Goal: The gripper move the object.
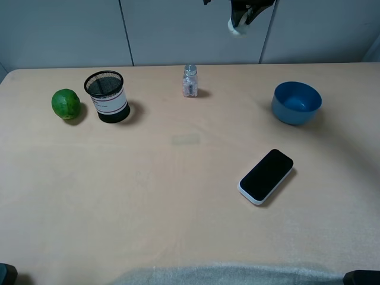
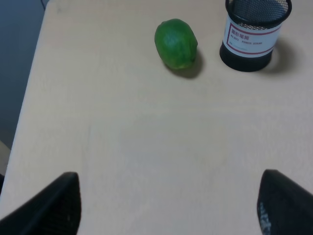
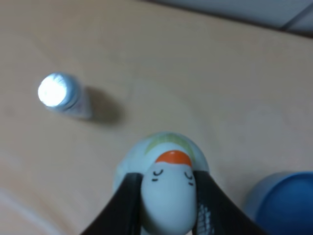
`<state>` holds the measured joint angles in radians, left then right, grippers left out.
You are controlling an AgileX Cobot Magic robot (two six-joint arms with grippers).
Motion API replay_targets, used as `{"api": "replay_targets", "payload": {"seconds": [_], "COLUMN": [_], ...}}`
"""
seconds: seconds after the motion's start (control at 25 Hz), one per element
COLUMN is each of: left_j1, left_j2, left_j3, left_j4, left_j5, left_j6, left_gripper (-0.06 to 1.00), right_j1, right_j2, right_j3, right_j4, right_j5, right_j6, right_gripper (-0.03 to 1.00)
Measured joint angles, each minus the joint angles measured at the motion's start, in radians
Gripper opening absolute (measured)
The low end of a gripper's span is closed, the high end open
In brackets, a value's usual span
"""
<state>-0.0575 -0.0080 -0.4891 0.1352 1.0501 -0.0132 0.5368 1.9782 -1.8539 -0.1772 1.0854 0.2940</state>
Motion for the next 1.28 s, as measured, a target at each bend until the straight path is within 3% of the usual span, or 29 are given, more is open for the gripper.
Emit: {"api": "replay_targets", "payload": {"seconds": [0.48,1.28], "left_j1": [0.000,0.000], "left_j2": [0.000,0.000], "left_j3": [0.000,0.000], "left_j4": [0.000,0.000], "left_j5": [0.000,0.000], "left_j6": [0.000,0.000], "left_gripper": [0.80,0.80], "right_j1": [-0.020,-0.020], "right_j2": [0.193,0.376], "right_j3": [-0.147,-0.153], "right_j4": [0.052,0.107], "right_j5": [-0.005,-0.030], "right_j6": [-0.093,-0.164], "right_gripper": [0.16,0.16]}}
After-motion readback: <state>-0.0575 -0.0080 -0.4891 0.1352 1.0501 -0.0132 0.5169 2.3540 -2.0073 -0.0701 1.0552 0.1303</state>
